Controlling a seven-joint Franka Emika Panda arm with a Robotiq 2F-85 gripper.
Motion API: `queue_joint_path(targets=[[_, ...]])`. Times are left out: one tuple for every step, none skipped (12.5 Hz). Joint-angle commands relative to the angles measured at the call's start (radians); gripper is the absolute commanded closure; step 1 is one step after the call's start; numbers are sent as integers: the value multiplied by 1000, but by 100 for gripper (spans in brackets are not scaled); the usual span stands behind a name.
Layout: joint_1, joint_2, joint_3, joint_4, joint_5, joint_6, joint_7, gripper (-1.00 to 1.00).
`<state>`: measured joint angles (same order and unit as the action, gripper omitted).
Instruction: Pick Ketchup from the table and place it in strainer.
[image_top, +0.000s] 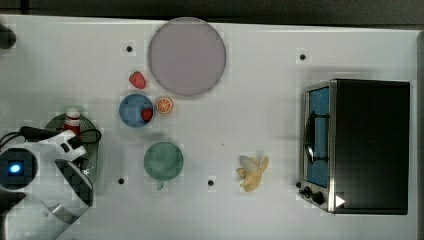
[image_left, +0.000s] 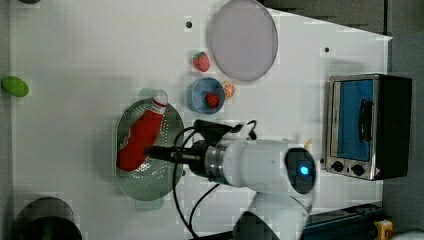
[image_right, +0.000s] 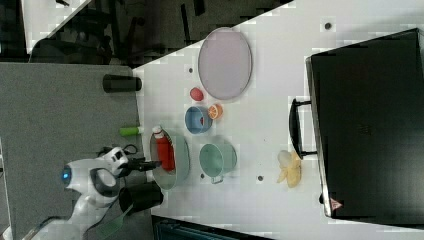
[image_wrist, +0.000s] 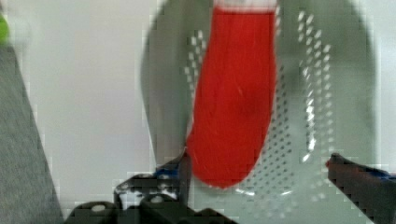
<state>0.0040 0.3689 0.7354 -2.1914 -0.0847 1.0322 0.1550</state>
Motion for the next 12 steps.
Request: queue_joint_path(targets=[[-87,-177,13,70,13,-166,94,-100],[-121,-219,12,98,44,-247,82,-100],[-155,-254,8,133,84,-332,72,-100],[-185,-283,0,174,128,-421,60,-100],[-213,-307,-15,221,175,-505,60,-100],[-239,-328,-39,269,207,-589,60,-100],[-261,-344,-73,321,222,-664,60,-100],[-280,-357,-114,370,222,-737,59,-100],[-295,-365,-160,417,222,-805,59,-100],[-306,-373,-210,460,222,-871,51,-100],[-312,-380,-261,498,221,-927,36,-100],[-314,-389,-310,530,220,-964,6,-100]])
